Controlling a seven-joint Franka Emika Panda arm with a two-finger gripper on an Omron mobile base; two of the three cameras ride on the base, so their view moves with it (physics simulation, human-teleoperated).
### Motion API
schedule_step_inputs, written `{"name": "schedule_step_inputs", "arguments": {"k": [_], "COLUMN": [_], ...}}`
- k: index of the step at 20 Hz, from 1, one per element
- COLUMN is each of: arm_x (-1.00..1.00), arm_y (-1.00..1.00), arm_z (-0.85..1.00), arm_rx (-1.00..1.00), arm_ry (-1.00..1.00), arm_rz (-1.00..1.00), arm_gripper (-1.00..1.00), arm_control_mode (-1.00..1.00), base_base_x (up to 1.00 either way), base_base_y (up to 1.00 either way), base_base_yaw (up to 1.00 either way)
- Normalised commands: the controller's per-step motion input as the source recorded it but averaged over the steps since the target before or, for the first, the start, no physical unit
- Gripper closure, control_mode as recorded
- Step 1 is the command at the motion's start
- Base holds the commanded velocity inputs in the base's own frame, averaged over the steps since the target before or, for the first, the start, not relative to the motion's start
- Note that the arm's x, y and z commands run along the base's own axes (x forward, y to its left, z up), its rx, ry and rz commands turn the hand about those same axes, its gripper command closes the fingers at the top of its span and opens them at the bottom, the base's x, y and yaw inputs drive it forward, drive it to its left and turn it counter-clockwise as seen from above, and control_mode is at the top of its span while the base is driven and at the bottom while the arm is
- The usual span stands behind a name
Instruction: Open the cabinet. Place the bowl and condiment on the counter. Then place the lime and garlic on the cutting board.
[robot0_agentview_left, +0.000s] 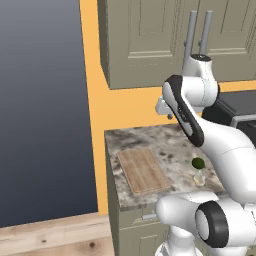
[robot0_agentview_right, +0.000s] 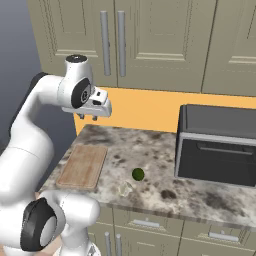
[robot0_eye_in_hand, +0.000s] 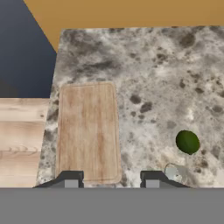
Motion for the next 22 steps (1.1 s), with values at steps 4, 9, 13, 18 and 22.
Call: {"name": "schedule_step_inputs", "arguments": {"k": [4, 9, 13, 18, 22], "arm_x": [-0.20, -0.43, -0.43, -0.33, -0.29], "arm_y": [0.00, 0.00, 0.00, 0.00, -0.01], "arm_z": [0.06, 0.33, 0.35, 0.33, 0.30], "arm_rx": [0.02, 0.08, 0.04, 0.02, 0.00], "arm_ry": [-0.07, -0.17, -0.16, -0.15, -0.14], "arm_rz": [0.00, 0.00, 0.00, -0.02, -0.02], "arm_gripper": [-1.00, -1.00, -1.00, -1.00, -1.00], "arm_control_mode": [-1.00, -1.00, -1.00, -1.00, -1.00], "base_base_x": [0.00, 0.00, 0.00, 0.00, 0.00], "base_base_y": [0.00, 0.00, 0.00, 0.00, 0.00], "base_base_yaw": [0.00, 0.00, 0.00, 0.00, 0.00]}}
